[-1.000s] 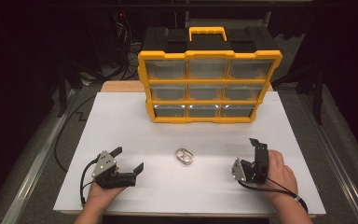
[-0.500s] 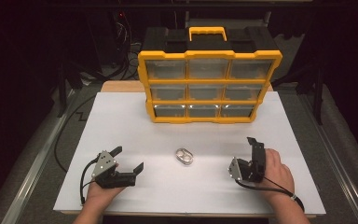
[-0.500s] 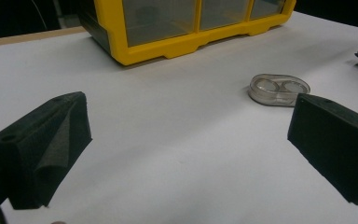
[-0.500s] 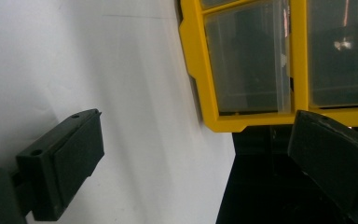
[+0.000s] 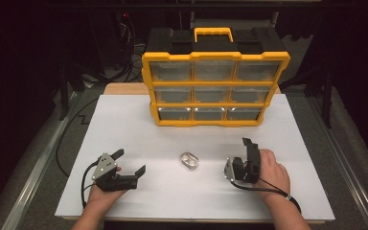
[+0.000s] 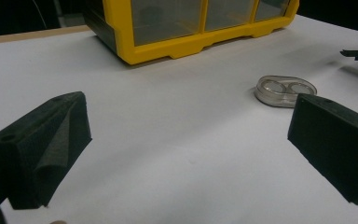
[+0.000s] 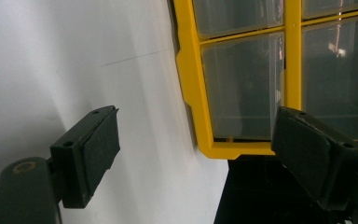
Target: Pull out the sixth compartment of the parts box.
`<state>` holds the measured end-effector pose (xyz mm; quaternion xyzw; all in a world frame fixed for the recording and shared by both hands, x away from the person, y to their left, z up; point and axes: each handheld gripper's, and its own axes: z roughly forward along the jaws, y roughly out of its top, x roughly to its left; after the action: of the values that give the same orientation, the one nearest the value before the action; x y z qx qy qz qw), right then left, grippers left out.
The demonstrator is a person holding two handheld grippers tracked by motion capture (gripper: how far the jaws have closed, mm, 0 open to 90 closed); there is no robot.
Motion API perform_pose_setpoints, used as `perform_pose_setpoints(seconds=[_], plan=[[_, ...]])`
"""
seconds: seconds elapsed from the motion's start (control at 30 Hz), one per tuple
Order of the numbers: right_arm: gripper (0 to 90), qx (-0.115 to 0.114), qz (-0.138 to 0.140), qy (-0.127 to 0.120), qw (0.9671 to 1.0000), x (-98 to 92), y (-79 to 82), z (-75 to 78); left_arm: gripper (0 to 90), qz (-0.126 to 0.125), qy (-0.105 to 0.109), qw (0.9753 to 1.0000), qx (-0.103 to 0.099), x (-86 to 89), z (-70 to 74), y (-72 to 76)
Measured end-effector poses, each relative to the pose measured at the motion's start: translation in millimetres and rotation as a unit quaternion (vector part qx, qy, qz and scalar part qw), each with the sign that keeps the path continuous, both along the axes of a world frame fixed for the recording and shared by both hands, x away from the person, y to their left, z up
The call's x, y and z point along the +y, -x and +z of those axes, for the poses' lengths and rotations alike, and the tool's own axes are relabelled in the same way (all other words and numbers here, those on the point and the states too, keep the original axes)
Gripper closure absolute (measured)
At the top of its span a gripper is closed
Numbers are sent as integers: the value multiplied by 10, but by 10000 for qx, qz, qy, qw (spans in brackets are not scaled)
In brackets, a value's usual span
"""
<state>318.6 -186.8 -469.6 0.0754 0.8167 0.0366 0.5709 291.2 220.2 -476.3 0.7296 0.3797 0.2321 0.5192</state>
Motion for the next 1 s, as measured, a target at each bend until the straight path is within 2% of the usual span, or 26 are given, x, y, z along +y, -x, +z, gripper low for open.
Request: perform_pose_setpoints(seconds=[0.13, 0.23, 0.43, 0.6, 0.67, 0.73, 0.87, 1.0], plan=[[184, -115, 18, 65, 9999, 47, -18, 35, 3, 36, -16, 10000, 31, 2, 1, -3], [223, -271, -6, 83, 9996, 72, -60, 88, 3, 26, -105, 9999, 26, -3, -2, 0], [288, -520, -18, 102, 9986, 94, -179, 140, 3, 39, -65, 10000, -25, 0, 7, 23], [322, -569, -109, 38, 9983, 105, -234, 193, 3, 54, -45, 10000, -32, -6, 8, 32], [347, -664, -137, 68, 9977, 100, -272, 264, 3, 46, -92, 9999, -3, -14, 6, 32], [354, -663, -131, 79, 9977, 93, -291, 290, 3, 30, -102, 9999, -7, -18, 5, 32], [395, -803, -196, -11, 9966, 69, -361, 416, 3, -17, -87, 10000, -31, -34, 5, 45], [414, -853, -193, 88, 9961, 64, -404, 496, 3, -80, -124, 9999, -26, -49, 4, 46]])
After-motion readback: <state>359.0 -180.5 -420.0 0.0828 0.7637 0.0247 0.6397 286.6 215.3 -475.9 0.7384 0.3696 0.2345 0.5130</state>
